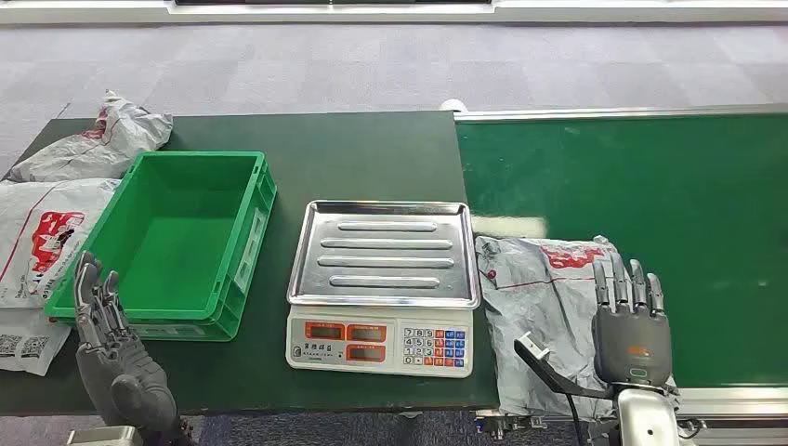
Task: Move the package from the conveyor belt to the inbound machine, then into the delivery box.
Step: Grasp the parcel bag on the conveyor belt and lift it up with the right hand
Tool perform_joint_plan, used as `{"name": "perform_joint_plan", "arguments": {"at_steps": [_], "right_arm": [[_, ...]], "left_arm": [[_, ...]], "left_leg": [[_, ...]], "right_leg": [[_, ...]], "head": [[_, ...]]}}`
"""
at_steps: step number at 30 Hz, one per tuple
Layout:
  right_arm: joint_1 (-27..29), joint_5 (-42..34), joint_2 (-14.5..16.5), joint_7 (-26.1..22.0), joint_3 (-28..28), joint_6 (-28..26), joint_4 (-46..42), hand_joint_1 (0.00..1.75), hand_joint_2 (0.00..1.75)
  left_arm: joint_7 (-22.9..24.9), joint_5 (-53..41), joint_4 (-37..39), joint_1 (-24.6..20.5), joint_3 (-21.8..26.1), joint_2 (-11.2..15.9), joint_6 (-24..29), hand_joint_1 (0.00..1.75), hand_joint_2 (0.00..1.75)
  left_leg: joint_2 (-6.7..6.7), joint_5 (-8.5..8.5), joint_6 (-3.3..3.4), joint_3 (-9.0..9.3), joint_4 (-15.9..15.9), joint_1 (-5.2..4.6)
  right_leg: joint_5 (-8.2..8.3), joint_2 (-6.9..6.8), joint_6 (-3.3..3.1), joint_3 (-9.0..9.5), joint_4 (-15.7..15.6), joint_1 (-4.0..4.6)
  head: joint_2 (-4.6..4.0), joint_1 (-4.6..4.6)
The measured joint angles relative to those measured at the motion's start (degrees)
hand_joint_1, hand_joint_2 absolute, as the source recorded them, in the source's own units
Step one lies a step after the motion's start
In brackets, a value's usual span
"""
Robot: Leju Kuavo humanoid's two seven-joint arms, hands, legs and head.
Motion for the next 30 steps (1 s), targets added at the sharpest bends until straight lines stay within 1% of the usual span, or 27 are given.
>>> {"name": "perform_joint_plan", "arguments": {"at_steps": [4, 6, 14, 25, 27, 30], "right_arm": [[-0.44, 0.0, -1.79, -3.07, -0.55, -0.09, 2.74, 0.0, 1.75], [-0.47, 0.0, -2.31, -3.83, -0.81, -0.17, 3.76, 0.0, 1.75], [-0.67, 0.0, -3.44, -4.03, -1.31, -0.33, 5.84, 0.0, 1.75], [-0.78, -0.07, -3.57, -4.57, -1.4, -0.39, 7.02, 0.0, 1.75], [-1.11, -0.89, -2.94, -7.43, -1.99, -0.54, 7.4, 0.0, 1.75], [-2.37, -6.4, -0.28, -14.9, -4.39, -0.79, 9.17, 0.0, 1.75]], "left_arm": [[-0.33, 0.5, 0.0, 0.19, 0.65, 0.26, 0.01, 0.0, 0.0], [-0.4, 0.56, 0.0, 0.32, 0.84, 0.34, 0.02, 0.0, 0.0], [-0.43, 0.56, 0.0, 0.45, 1.0, 0.53, 0.03, 0.0, 0.0], [-0.42, 0.56, 0.0, 0.47, 1.03, 0.6, 0.06, 0.0, 0.0], [-0.41, 0.55, -0.01, 0.52, 1.03, 0.6, 0.17, 0.0, 0.0], [-0.41, 0.36, -0.03, 0.61, 1.03, 0.6, 0.62, 0.0, 0.0]], "left_leg": [[0.01, 0.0, 0.0, 0.03, 0.0, 0.0], [0.01, 0.0, 0.0, 0.03, 0.0, 0.0], [0.01, 0.0, 0.0, 0.02, 0.0, 0.0], [0.01, 0.0, 0.0, 0.01, 0.0, 0.0], [0.02, 0.0, 0.0, -0.03, 0.0, 0.0], [0.05, -0.01, -0.01, -0.05, -0.01, 0.01]], "right_leg": [[0.0, 0.02, 0.0, -0.03, 0.0, 0.01], [0.0, 0.01, 0.0, -0.06, 0.0, 0.01], [0.0, 0.02, 0.0, -0.07, 0.0, 0.01], [0.0, 0.02, 0.0, -0.06, 0.0, 0.01], [0.0, 0.03, 0.0, -0.06, 0.0, 0.02], [0.0, 0.05, -0.01, -0.07, 0.0, 0.03]], "head": [[0.0, 0.01], [0.0, 0.01], [0.0, 0.01], [0.0, 0.01], [0.0, 0.01], [0.0, 0.0]]}}
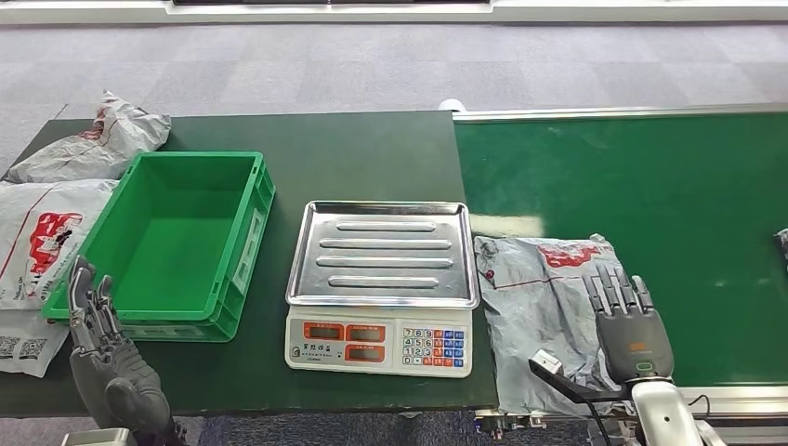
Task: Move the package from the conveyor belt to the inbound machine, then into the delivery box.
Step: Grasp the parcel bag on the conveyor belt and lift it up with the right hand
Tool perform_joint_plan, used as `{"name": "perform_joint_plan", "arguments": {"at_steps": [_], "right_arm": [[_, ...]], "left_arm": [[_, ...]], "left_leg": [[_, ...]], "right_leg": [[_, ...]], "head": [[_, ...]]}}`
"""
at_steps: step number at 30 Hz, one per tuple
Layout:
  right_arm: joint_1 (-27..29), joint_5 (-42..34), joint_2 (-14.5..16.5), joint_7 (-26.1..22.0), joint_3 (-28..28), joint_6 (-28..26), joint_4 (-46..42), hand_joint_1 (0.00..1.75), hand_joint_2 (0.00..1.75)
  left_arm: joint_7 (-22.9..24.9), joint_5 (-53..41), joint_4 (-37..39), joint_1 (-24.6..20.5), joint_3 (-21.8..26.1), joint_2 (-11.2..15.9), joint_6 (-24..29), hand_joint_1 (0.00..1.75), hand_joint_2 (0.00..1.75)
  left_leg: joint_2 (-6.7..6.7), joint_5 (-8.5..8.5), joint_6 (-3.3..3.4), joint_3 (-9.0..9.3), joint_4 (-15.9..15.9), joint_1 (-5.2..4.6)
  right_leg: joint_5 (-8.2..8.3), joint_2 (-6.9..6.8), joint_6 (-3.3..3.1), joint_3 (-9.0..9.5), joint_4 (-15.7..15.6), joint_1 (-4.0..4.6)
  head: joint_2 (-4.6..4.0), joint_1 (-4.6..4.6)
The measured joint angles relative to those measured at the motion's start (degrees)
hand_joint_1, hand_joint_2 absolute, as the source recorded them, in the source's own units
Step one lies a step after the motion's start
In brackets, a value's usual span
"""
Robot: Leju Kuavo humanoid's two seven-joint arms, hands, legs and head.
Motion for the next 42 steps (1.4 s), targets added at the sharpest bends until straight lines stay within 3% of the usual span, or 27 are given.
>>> {"name": "perform_joint_plan", "arguments": {"at_steps": [5, 10, 12, 16, 21, 38, 42], "right_arm": [[-3.4, -14.1, 5.53, -7.94, -7.17, 2.4, 7.82, 0.0, 1.75], [-5.19, -31.78, 12.04, -16.56, -15.09, 13.07, 17.4, 0.0, 1.75], [-5.42, -35.02, 15.36, -19.31, -16.76, 14.57, 20.95, 0.0, 1.75], [-6.84, -34.85, 19.69, -19.46, -17.28, 12.99, 26.54, 0.0, 1.75], [-8.58, -33.39, 22.3, -17.62, -17.38, 11.47, 30.54, 0.0, 1.75], [-12.24, -22.43, 26.28, -7.46, -18.72, 5.95, 36.97, 0.0, 1.75], [-12.28, -21.02, 26.6, -6.42, -18.97, 5.56, 36.97, 1.75, 1.75]], "left_arm": [[0.14, -0.44, -0.08, 0.42, 0.0, 0.04, 1.23, 0.0, 0.0], [0.71, -0.85, 0.02, 0.71, -0.03, 0.11, 1.73, 0.0, 0.0], [0.86, -0.91, 0.21, 0.58, -0.11, 0.13, 1.73, 0.0, 0.0], [1.52, -1.33, 0.55, 0.23, -0.25, 0.15, 1.73, 0.0, 0.0], [2.31, -2.07, 0.73, 0.11, -0.37, 0.15, 1.56, 0.0, 0.0], [3.87, -2.13, 1.04, -0.81, -0.55, 0.04, -0.71, 0.0, 0.0], [3.87, -1.92, 1.04, -0.81, -0.55, 0.04, -0.72, 0.0, 0.0]], "left_leg": [[-0.02, 0.03, 0.02, 0.11, 0.0, 0.0], [-0.04, 0.03, 0.02, 0.11, 0.0, 0.02], [-0.02, 0.03, 0.01, 0.1, -0.01, 0.04], [0.01, 0.05, -0.02, 0.15, -0.03, 0.12], [0.14, 0.03, -0.05, 0.32, -0.03, 0.15], [0.4, -0.27, 0.13, 1.49, -0.02, 0.3], [0.3, -0.25, 0.21, 1.55, -0.02, 0.3]], "right_leg": [[0.01, -0.03, 0.01, 0.01, 0.0, -0.01], [0.01, -0.04, 0.0, 0.0, 0.0, 0.03], [0.0, -0.01, 0.0, -0.02, 0.0, 0.06], [-0.01, 0.05, -0.02, -0.03, 0.0, 0.13], [-0.01, 0.17, -0.03, 0.1, 0.0, 0.16], [-0.11, 0.32, 0.16, 1.43, -0.43, 0.16], [-0.06, 0.25, 0.25, 1.57, -0.58, 0.14]], "head": [[0.0, 0.0], [0.0, 0.02], [0.0, 0.01], [0.0, 0.01], [0.0, 0.0], [0.0, 0.0], [0.0, 0.0]]}}
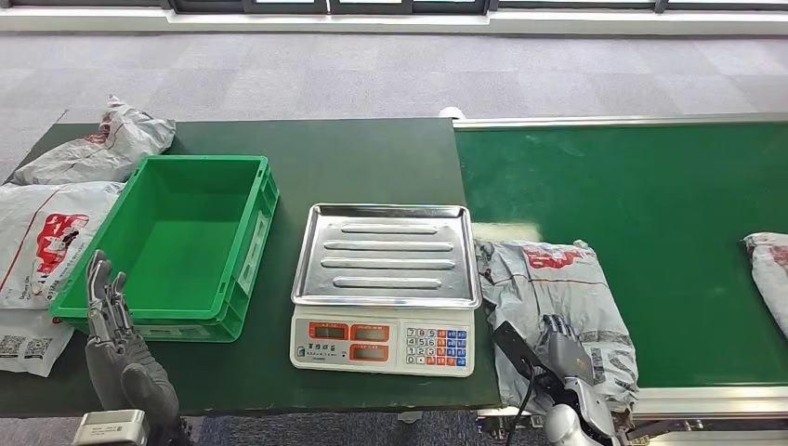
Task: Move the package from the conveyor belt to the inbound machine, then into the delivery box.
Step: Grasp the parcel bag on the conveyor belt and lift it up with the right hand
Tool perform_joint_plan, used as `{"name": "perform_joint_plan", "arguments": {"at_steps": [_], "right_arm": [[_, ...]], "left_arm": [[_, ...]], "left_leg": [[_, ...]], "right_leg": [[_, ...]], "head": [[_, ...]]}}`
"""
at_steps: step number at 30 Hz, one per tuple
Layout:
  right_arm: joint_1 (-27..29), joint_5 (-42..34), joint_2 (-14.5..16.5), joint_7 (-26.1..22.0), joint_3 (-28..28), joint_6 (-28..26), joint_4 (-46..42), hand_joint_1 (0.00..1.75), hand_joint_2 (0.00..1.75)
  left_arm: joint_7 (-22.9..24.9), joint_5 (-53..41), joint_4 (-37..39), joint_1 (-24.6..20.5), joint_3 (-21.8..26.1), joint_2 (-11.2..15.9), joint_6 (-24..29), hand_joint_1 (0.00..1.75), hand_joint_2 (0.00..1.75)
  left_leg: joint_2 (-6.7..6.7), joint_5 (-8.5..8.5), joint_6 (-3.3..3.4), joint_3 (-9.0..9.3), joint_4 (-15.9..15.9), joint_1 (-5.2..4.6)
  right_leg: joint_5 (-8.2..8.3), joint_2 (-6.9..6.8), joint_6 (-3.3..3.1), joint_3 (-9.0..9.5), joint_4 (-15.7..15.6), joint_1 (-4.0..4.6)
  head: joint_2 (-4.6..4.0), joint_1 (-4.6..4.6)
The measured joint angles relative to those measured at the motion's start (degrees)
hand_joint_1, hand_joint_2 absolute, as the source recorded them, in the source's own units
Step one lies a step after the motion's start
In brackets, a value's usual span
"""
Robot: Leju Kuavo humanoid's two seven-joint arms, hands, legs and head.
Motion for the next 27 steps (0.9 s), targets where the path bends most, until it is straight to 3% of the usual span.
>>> {"name": "perform_joint_plan", "arguments": {"at_steps": [8, 27], "right_arm": [[0.34, 6.76, 0.56, 2.8, -0.54, -1.21, -0.6, 1.75, 1.75], [3.5, 9.19, 1.81, 2.04, -1.63, -1.84, -5.91, 1.75, 1.75]], "left_arm": [[0.09, 1.19, -0.27, 0.08, 0.01, 0.02, -0.83, 0.0, 0.0], [-0.36, 2.25, -1.23, 1.28, 0.01, -0.14, -1.27, 0.0, 0.0]], "left_leg": [[-0.14, -0.07, 0.25, 0.12, 0.0, 0.0], [-0.37, -0.11, 0.27, -0.18, 0.01, 0.01]], "right_leg": [[-0.03, -0.12, 0.18, 0.31, -0.23, -0.01], [-0.1, -0.32, 0.24, 0.11, -0.28, 0.0]], "head": [[0.0, 0.01], [0.0, 0.01]]}}
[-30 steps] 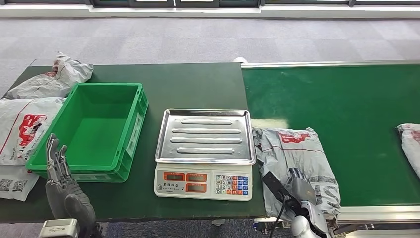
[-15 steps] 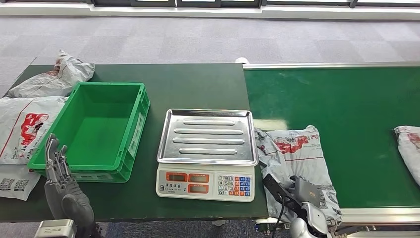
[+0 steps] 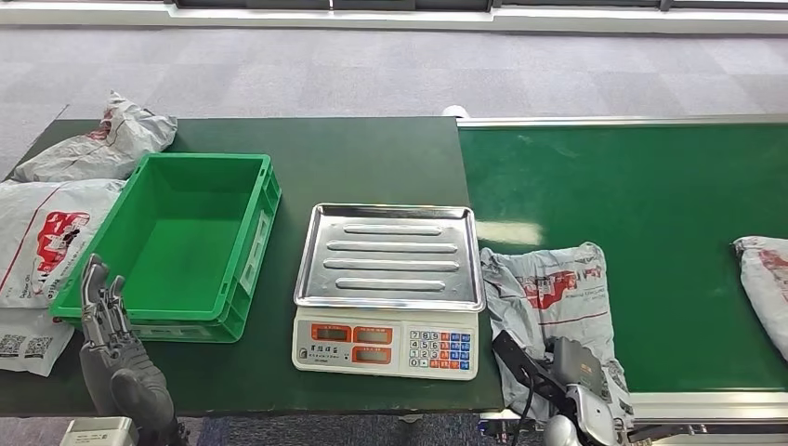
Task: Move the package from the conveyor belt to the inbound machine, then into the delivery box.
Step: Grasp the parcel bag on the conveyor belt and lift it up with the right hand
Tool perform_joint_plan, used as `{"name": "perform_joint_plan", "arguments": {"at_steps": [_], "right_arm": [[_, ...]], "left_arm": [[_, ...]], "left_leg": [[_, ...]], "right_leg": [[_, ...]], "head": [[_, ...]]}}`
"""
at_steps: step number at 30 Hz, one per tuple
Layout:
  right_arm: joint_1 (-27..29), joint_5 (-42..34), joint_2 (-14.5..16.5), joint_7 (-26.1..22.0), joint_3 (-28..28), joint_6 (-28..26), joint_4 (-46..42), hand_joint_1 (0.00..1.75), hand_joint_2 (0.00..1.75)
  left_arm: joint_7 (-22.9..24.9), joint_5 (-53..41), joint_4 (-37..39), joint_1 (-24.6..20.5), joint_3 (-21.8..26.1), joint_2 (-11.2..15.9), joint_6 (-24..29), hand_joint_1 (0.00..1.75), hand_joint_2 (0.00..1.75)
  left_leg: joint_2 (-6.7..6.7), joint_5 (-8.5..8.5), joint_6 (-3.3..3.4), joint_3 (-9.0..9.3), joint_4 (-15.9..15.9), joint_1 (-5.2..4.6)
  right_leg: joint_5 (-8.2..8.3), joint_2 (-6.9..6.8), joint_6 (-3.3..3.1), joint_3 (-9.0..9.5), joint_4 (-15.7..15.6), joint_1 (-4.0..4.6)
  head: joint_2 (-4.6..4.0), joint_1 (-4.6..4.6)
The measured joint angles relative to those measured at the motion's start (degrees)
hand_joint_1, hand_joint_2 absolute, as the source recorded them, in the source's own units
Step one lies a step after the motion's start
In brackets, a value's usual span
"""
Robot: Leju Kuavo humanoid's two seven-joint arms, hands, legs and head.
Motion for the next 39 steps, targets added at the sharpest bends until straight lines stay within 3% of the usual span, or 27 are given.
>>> {"name": "perform_joint_plan", "arguments": {"at_steps": [8, 15, 23, 27, 32, 36, 39], "right_arm": [[4.74, 4.24, 0.55, 2.89, -0.01, -1.87, -9.33, 1.75, 1.75], [8.93, 16.41, -0.08, 8.12, -0.63, -5.53, -29.28, 1.75, 1.75], [10.31, 17.42, -0.46, 9.08, -0.62, -5.6, -39.15, 1.75, 1.75], [10.49, 17.66, -1.22, 8.78, 0.0, -8.82, -41.15, 1.75, 1.75], [5.95, 13.21, -4.64, 5.94, 5.02, -9.25, -42.11, 1.75, 1.75], [-3.11, 3.97, -6.18, -2.04, 12.55, -8.76, -37.64, 1.75, 1.75], [-10.71, -2.04, -5.55, -7.61, 20.37, -8.24, -32.58, 1.75, 1.75]], "left_arm": [[-0.54, -0.06, -1.15, 0.98, 0.4, -0.67, -1.28, 0.0, 0.0], [-1.74, -0.11, -1.9, 2.43, 0.96, -1.87, -2.51, 0.0, 0.0], [-2.01, -0.15, -1.9, 2.58, 1.59, -2.67, -2.84, 0.0, 0.0], [-2.57, 0.02, -1.83, 2.56, 1.65, -2.9, -3.43, 0.0, 0.0], [-3.46, 1.09, -1.2, 1.74, 1.69, -3.03, -4.78, 0.0, 0.0], [-3.53, 1.13, -0.6, 0.34, 1.7, -3.32, -5.7, 0.0, 0.0], [-3.91, 1.07, 0.04, -0.59, 1.7, -3.56, -5.85, 0.0, 0.0]], "left_leg": [[-0.24, 0.01, 0.0, -0.32, 0.01, -0.03], [-0.1, 0.03, -0.01, -0.65, 0.01, -0.08], [-0.09, 0.04, -0.02, -0.67, 0.0, -0.06], [-0.09, 0.04, -0.02, -0.89, 0.0, -0.07], [0.09, 0.05, -0.02, -1.21, 0.0, -0.07], [0.27, 0.17, -0.08, -1.17, 0.0, -0.06], [0.27, 0.32, -0.2, -1.06, 0.0, -0.06]], "right_leg": [[0.0, -0.22, 0.03, -0.16, 0.01, -0.03], [0.07, -0.08, 0.04, -0.61, 0.07, -0.06], [0.06, -0.05, 0.04, -0.64, 0.1, -0.04], [0.06, -0.05, 0.04, -0.64, 0.11, -0.05], [0.12, 0.11, 0.02, -0.7, 0.12, -0.05], [0.27, 0.33, 0.0, -0.77, 0.18, -0.04], [0.36, 0.36, -0.06, -0.91, 0.31, -0.03]], "head": [[0.0, 0.01], [0.0, 0.01], [0.0, 0.01], [0.0, 0.01], [0.0, 0.01], [0.0, 0.0], [0.0, 0.01]]}}
